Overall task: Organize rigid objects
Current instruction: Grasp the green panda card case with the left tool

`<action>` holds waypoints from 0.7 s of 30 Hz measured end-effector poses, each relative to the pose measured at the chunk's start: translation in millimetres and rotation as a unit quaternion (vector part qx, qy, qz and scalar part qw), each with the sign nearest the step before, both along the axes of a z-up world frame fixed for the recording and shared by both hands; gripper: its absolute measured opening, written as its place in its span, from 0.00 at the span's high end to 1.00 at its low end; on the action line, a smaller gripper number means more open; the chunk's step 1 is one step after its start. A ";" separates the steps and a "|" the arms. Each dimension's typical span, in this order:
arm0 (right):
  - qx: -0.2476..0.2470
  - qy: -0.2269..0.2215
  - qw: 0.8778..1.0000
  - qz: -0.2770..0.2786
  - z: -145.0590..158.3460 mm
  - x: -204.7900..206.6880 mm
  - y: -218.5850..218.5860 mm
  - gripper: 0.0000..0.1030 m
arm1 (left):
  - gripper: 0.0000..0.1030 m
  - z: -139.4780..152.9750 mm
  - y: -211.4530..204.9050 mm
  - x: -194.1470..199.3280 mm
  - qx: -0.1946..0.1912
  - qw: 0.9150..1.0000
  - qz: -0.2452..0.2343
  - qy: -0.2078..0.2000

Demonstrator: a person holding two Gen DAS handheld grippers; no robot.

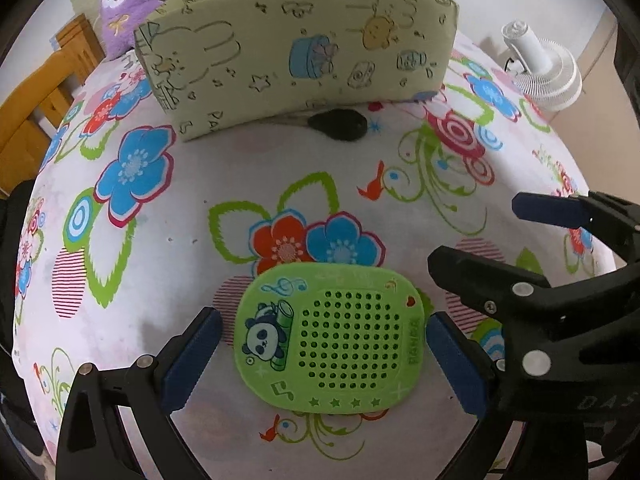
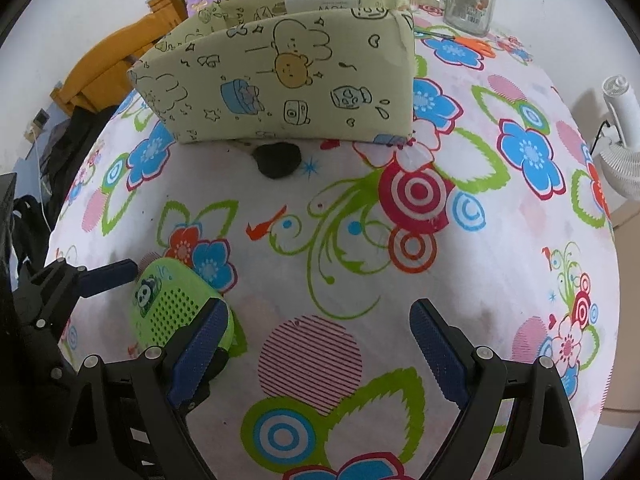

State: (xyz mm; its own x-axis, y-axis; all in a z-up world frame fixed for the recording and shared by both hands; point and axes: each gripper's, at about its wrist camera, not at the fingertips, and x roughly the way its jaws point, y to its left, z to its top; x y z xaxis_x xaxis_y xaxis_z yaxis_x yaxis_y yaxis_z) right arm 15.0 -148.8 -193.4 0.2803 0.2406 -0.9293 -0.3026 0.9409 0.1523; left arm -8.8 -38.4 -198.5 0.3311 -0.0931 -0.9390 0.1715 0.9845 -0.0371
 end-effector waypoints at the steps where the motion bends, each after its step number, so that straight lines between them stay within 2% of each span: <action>1: 0.000 0.000 1.000 0.001 -0.8 -1.0 -0.3 0.09 | 0.00 -0.4 -1.0 -0.7 0.004 1.000 -0.003 -0.001; 5: -0.002 0.003 1.000 0.001 -3.4 -3.1 -2.8 0.09 | 0.00 -2.7 -6.5 -1.4 0.023 1.000 -0.014 -0.005; 13: -0.006 0.006 1.000 -0.009 -5.1 -4.2 -10.8 0.09 | 0.00 -4.4 -9.4 -6.5 0.023 1.000 -0.004 -0.009; 17: -0.005 0.008 1.000 -0.011 -5.5 -3.8 -12.5 0.09 | 0.00 -4.2 -8.4 -8.3 0.027 1.000 0.008 0.009; 19: -0.004 0.007 1.000 -0.010 -5.5 -3.2 -12.0 0.09 | 0.07 -2.6 -11.8 -8.5 0.025 1.000 0.007 0.010; 21: -0.002 0.005 1.000 -0.008 -4.7 -2.4 -10.4 0.09 | 0.07 -0.2 -17.2 -9.8 0.031 0.999 0.005 0.006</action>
